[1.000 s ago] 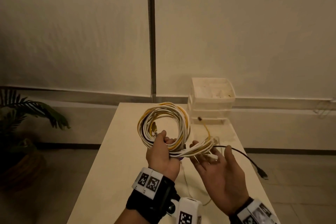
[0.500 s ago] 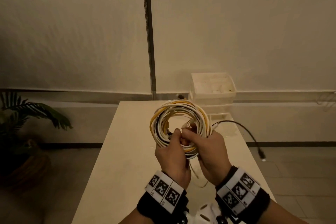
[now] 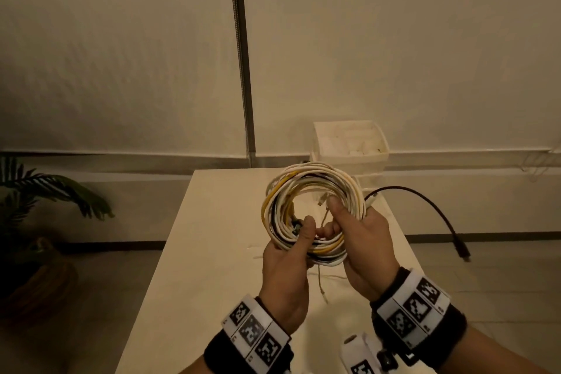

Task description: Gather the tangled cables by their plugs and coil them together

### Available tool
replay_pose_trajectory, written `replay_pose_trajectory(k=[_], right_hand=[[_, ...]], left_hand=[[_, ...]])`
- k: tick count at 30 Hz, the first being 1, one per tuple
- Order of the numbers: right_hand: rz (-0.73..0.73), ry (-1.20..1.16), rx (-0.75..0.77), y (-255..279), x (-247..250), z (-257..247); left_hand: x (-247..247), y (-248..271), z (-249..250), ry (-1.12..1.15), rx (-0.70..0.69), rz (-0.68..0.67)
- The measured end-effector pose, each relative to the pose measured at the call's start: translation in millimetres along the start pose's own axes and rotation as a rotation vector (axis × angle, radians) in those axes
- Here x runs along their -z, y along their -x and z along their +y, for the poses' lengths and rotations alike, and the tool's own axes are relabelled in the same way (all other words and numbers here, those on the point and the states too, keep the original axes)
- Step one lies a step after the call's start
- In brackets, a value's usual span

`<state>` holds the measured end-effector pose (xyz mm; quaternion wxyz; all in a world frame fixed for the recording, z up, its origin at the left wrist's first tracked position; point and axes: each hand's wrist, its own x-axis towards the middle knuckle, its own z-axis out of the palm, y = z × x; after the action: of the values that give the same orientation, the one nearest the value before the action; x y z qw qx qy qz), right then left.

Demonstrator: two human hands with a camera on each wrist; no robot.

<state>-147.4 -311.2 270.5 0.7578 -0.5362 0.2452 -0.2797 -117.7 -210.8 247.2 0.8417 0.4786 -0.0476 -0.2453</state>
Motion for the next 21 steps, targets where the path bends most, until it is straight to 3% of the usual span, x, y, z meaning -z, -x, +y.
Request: replay_pose_trajectory(k=[5,7,9,10,12,13,15,16,17,18,19,20,21], right_hand=[[-0.054,0.064,0.005,-8,7,-8],[-0.101,0.241,-0.006,-17,19,-15],[-0.220,0.497,0.020,-22,26,-28],[-0.287,0.657,0.050,-27,30,-33],[-0.431,1.022,0.137,-33,32,-45],[-0.494,1.197,0.165,-31,33,-52],[-0.599,1.461,0.194,-26,11,-53],[-0.542,1.611,0.197,-19,-12,-44],[-0.435,1.918,0.280,-12,-26,-45],[-0.431,2.111,0.101,8,-39,-75],[-0.329,2.185,0.068,12,-42,-76],[-0.359,2.083,0.150,-1,-36,-73],[-0.452,2.125,0.359,-13,-30,-60]], left_hand=[[28,1,0,-0.209,0.012,-0.137],[56,-1,8,-0.304,-0.052,-0.085],[79,-3,33,-0.429,-0.236,0.051],[85,-3,53,-0.554,-0.406,0.058],[74,0,98,-0.940,-0.775,-0.147],[58,2,114,-1.141,-0.951,-0.315],[13,6,129,-1.333,-1.202,-0.644],[-7,6,130,-1.346,-1.248,-0.772],[-23,7,129,-1.324,-1.269,-0.868],[-35,9,127,-1.270,-1.276,-0.925],[-43,9,124,-1.182,-1.252,-0.956],[-48,9,124,-1.070,-1.183,-0.945],[-51,9,126,-0.927,-1.056,-0.895]])
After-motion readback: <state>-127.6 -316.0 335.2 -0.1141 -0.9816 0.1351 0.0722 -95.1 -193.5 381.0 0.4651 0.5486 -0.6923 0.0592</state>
